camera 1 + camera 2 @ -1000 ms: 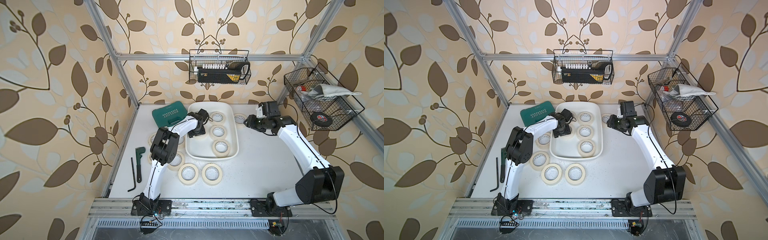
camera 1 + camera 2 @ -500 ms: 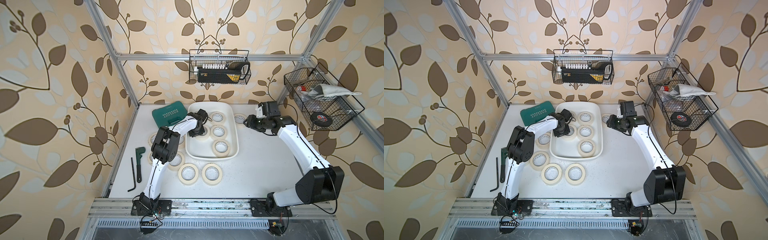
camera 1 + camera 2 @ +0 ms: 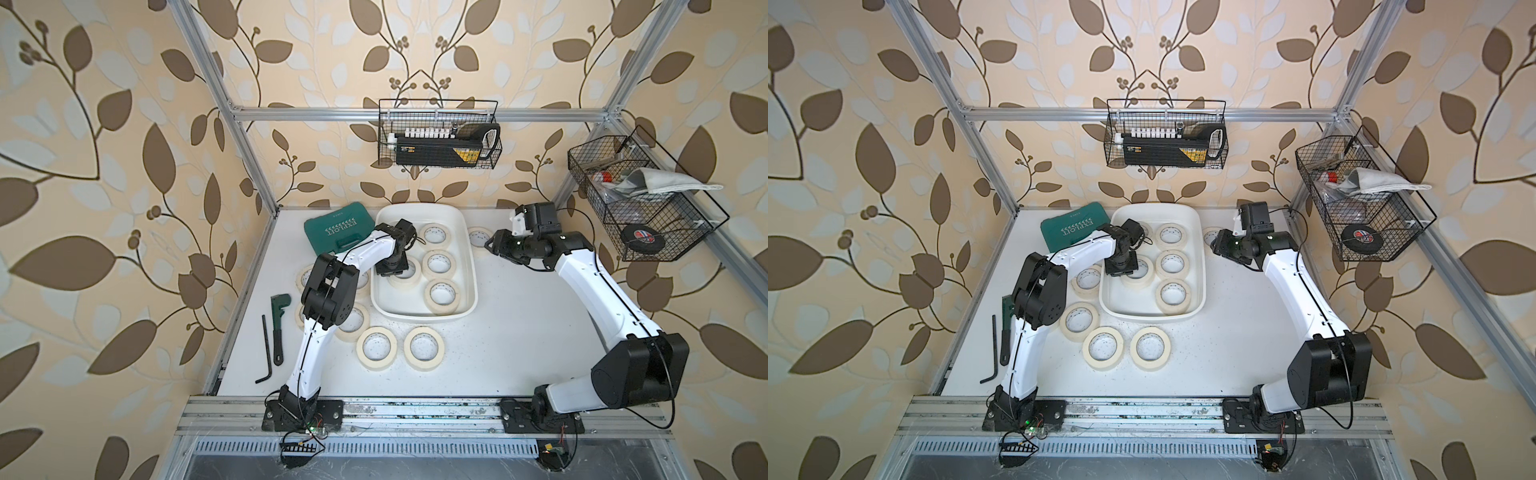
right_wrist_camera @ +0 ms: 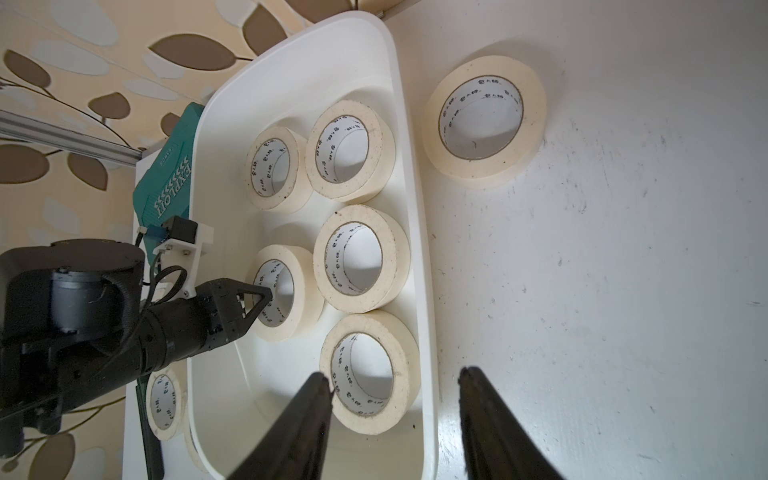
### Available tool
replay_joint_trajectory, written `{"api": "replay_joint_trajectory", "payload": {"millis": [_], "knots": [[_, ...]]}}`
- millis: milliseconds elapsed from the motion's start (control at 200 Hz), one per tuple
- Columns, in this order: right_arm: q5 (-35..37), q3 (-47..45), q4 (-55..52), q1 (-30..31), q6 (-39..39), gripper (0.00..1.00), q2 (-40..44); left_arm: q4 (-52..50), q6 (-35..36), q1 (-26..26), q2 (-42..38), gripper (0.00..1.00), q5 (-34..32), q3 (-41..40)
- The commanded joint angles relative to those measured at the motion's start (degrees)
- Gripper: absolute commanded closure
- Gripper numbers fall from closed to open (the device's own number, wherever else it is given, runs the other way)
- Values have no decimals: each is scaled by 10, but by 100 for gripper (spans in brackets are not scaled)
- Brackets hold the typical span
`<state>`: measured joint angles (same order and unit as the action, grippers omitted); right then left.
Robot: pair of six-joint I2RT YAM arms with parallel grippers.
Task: Take out the art tape in the storage box
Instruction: Pick up the art tape from the storage box.
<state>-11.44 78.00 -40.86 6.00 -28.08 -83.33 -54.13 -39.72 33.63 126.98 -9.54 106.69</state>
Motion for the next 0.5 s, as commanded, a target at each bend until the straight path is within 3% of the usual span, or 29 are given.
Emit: {"api": "replay_joint_trajectory", "payload": {"millis": [0,275,495], "knots": [[-19,12,-8,2,-8,48,23,-56,64,16,-77,88,-8,54],[-33,14,-10,19,-32,48,40,-138,187,72,-106,87,-44,144],[-18,23,-11,82,-43,47,40,-179,278,135,-112,86,-65,229]]}}
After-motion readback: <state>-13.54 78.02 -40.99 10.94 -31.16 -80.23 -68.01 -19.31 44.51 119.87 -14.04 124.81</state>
